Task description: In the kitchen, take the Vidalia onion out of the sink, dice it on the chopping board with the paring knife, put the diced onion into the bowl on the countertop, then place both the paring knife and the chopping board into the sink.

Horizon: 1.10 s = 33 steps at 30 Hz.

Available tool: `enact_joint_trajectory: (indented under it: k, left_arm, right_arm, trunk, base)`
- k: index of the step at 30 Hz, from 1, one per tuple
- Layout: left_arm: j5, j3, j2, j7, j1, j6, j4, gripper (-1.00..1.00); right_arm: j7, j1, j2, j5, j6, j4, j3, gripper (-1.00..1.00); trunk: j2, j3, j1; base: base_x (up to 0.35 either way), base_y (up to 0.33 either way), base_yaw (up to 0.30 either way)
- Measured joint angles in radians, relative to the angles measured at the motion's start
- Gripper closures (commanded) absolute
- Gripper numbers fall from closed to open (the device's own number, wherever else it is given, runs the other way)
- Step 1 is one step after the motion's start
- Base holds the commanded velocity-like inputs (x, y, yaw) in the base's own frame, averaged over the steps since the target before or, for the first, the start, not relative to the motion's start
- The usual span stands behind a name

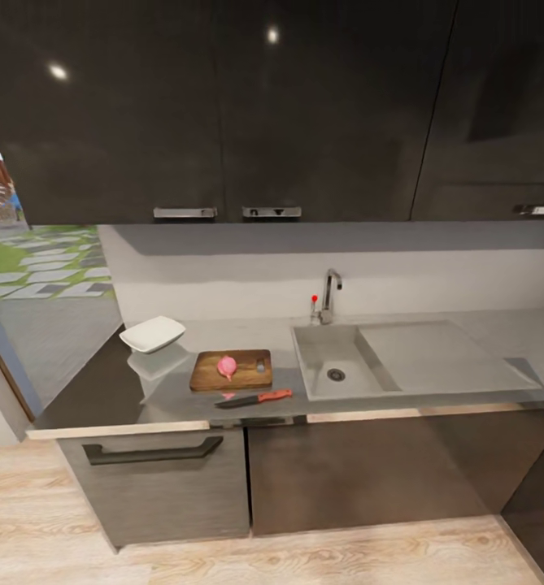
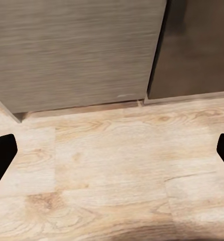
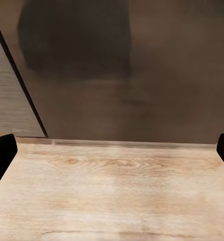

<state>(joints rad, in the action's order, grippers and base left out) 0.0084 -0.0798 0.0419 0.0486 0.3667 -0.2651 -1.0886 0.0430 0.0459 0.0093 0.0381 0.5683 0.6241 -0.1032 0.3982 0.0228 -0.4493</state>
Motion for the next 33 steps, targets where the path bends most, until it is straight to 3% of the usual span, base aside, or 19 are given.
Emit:
enact_joint_trajectory:
  k: [20,24,28,31,33]
  left_arm:
    - [0.0,0.0,0.0,0.0,-0.001,0.0,0.008,-1.0]
    - [0.0,-0.001,0.0,0.0,-0.001,0.0,0.01,-1.0]
    - [0.0,-0.001,-0.001,0.0,-0.001,0.0,0.01,-1.0]
    - [0.0,-0.001,-0.001,0.0,-0.001,0.0,0.01,-1.0]
    - [0.0,-0.001,-0.002,0.0,-0.001,0.0,0.012,-1.0]
  right_arm:
    - [-0.002,0.0,0.0,0.004,0.019,0.018,-0.001,-1.0]
    - [0.013,-0.001,0.001,0.006,0.053,0.142,-0.002,-1.0]
    - [0.137,0.0,0.005,0.007,0.022,0.343,-0.001,-1.0]
    - [0.207,0.0,0.006,0.012,-0.103,0.514,-0.001,-1.0]
    - [0.225,-0.002,0.006,0.012,-0.231,0.635,-0.001,-1.0]
  trunk:
    - [0.001,-0.018,0.0]
    - [0.001,-0.018,0.0]
    - [0.001,-0.018,0.0]
    - [0.001,-0.018,0.0]
    - [0.001,-0.018,0.0]
  base:
    - [0.0,0.0,-0.001]
    - [0.0,0.0,0.0]
    - [0.0,0.0,0.0]
    - [0.0,0.0,0.0]
    - [0.0,0.0,0.0]
